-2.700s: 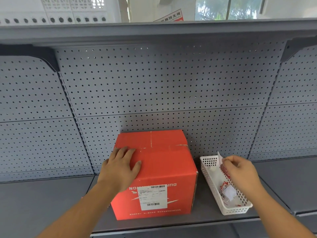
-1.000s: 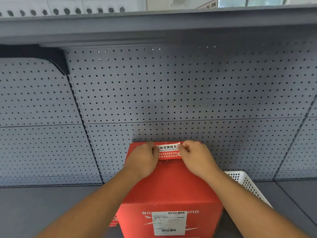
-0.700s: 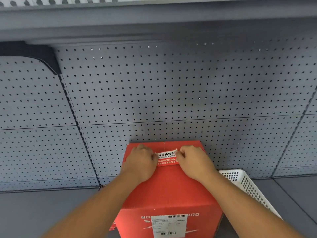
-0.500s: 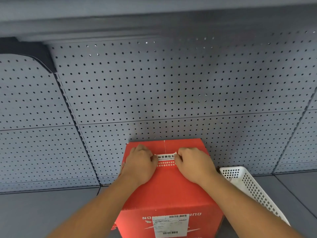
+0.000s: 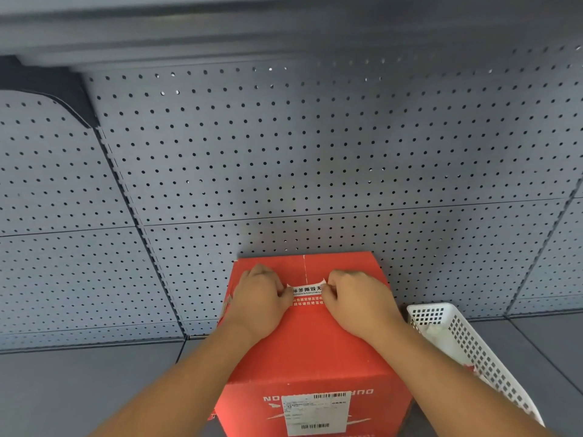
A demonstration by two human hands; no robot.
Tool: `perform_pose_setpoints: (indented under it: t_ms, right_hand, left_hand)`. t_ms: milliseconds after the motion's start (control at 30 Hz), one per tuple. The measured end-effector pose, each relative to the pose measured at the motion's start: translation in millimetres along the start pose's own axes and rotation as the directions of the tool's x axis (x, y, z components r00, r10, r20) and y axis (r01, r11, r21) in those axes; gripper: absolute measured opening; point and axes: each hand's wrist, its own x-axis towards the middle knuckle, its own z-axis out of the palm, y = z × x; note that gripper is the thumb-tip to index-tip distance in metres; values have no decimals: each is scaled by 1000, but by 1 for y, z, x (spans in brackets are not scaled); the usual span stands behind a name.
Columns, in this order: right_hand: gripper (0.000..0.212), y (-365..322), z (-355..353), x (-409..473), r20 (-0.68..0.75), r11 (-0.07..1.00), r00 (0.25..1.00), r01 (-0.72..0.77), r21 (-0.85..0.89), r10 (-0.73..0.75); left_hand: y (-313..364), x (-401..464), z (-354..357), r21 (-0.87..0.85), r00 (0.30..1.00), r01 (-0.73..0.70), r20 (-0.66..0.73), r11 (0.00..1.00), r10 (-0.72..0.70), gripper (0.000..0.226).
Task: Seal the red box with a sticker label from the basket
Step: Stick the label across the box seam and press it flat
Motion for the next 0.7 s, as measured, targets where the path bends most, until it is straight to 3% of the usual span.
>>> perform_pose_setpoints:
  t_ms: [300, 433, 567, 700]
  right_hand:
    - [23, 3, 4, 4, 11, 999, 1000, -18, 29, 18]
    - [11, 9, 9, 5, 10, 992, 999, -36, 122, 35]
    - [6, 13, 11, 6, 22, 988, 999, -52, 145, 50]
    - [11, 13, 12, 3, 5, 986, 999, -32, 161, 32]
  left_hand:
    - [1, -1, 1, -30, 999, -10, -38, 999, 9, 26]
    - [-5, -2, 3, -80, 993, -103, -72, 991, 97, 13]
    - [-14, -1, 6, -146, 990, -137, -58, 980, 130, 30]
    - [-11, -3, 5, -96, 974, -228, -38, 969, 225, 49]
